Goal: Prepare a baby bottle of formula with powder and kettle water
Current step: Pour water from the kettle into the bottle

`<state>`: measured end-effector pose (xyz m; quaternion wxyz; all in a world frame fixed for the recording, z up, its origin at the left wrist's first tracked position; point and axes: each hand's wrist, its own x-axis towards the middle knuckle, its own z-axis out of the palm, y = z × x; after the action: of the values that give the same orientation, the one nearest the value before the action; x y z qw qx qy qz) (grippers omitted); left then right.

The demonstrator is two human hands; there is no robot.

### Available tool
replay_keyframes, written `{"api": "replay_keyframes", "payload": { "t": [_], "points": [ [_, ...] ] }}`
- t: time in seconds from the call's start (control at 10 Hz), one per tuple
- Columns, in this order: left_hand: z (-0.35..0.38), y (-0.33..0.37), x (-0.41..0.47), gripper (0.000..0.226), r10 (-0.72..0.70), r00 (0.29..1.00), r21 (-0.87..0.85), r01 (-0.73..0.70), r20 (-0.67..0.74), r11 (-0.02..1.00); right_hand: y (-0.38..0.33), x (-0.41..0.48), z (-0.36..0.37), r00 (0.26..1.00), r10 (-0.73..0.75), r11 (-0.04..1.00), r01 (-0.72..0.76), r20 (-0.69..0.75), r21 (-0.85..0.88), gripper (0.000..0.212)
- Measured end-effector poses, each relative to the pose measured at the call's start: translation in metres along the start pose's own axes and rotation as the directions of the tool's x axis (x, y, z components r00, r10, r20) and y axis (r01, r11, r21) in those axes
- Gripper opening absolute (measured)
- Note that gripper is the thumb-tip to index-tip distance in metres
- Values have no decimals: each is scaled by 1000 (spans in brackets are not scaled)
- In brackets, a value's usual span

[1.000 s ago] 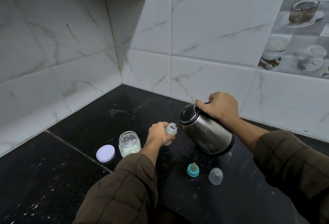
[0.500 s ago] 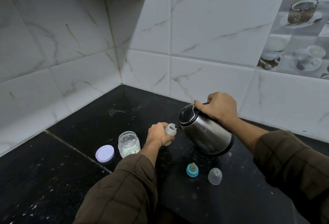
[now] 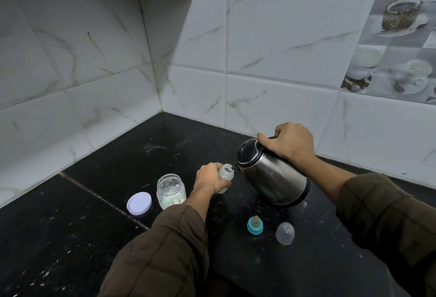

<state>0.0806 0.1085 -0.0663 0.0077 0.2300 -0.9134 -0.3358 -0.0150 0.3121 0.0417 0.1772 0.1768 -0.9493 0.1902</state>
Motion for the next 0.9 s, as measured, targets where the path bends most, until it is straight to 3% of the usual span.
{"api": "replay_keyframes", "payload": {
  "t": [0.7,0.9],
  "points": [
    [5,0,5,52,-1,1000,-8,1,-8,1000,2,0,0,1000,10,1000,-10,-28,6,64],
    [7,-1,8,53,1,1000,-98,-2,-12,995,17,1,5,995,93,988,-87,-45,125,61]
  ]
}}
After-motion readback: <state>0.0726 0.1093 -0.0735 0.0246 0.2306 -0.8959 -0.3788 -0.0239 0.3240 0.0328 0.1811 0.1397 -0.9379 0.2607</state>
